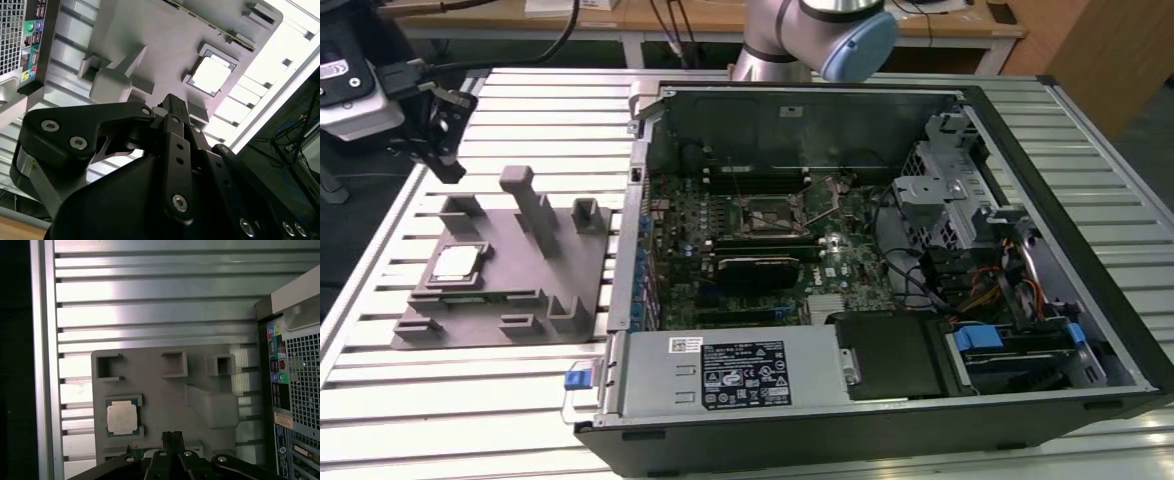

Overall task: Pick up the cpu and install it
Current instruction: 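Reach for the cpu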

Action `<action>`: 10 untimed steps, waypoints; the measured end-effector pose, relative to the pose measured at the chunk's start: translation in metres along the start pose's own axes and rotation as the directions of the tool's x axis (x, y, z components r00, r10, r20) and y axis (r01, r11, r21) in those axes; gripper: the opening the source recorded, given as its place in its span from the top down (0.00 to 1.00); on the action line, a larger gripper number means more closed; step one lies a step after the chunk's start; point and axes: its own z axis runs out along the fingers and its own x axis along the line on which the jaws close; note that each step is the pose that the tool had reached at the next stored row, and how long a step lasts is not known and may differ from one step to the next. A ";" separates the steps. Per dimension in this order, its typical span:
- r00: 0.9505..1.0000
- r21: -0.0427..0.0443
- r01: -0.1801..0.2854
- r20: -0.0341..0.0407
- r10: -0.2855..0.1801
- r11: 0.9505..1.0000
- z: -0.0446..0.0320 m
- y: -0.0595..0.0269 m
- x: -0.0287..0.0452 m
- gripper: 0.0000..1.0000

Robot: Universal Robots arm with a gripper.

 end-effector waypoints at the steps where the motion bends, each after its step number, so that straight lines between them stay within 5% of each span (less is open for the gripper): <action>1: 1.000 0.000 0.000 0.000 0.000 1.000 0.0017 0.0001 0.0010 0.89; 10: 1.000 0.000 0.000 0.000 0.000 1.000 0.0142 0.0000 0.0076 0.89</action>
